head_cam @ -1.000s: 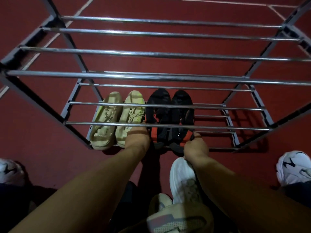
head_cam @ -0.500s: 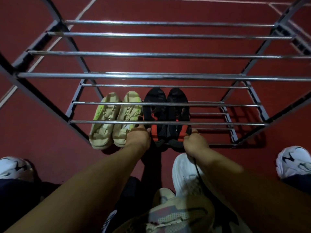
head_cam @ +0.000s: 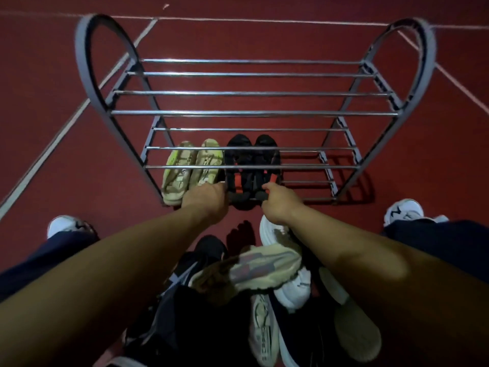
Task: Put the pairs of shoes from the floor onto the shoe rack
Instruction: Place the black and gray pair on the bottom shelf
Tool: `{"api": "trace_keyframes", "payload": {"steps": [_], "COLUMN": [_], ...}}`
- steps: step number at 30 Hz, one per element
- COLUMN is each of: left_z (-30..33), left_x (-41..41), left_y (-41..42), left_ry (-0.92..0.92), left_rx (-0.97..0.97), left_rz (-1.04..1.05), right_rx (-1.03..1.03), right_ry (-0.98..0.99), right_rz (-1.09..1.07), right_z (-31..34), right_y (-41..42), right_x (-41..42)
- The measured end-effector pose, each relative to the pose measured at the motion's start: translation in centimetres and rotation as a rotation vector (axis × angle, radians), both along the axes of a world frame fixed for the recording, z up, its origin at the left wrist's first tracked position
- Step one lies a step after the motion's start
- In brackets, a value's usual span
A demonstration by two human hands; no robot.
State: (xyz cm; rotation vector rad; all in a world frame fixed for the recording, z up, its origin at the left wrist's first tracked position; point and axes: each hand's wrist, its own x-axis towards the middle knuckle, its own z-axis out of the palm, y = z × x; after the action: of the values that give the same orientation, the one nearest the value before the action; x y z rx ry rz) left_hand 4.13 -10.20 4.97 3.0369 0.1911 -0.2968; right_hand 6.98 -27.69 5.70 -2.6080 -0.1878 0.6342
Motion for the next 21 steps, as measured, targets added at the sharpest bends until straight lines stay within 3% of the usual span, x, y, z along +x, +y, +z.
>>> {"api": "trace_keyframes", "payload": {"steps": [6,11,13,16,18,21], "left_z": [0.3,-3.0,-3.5,-3.8,-4.2,-4.7], "left_x": [-5.7,-11.4,-12.2,-12.1,-12.3,-12.9], "left_y": [-1.3,-1.8,-1.7,-1.3,-0.8,0.2], "left_ry": [0.228,0.240,0.200,0.316,0.404,0.526], "left_rx": [-0.159,-0.356,-0.374,-0.326,-0.253,-0.298], "left_rz": [-0.201,-0.092,-0.034,0.007,-0.013,0.005], "right_rx": [0.075,0.299,0.319,0.385,0.482,0.844], "right_ry": [0.024,0.106,0.128,0.189,0.213,0.258], "right_rz": [-0.064,-0.416,-0.485,-0.575,-0.604,-0.621], "right_z": [-0.1,-4.3,-5.6,-6.3,-6.3,-5.8], "right_y": [-2.7,-6.3,-7.1,-7.0,-6.6,-6.1], "right_x": [-6.6,-12.7,-14.1,-14.7,-14.4,-13.7]}}
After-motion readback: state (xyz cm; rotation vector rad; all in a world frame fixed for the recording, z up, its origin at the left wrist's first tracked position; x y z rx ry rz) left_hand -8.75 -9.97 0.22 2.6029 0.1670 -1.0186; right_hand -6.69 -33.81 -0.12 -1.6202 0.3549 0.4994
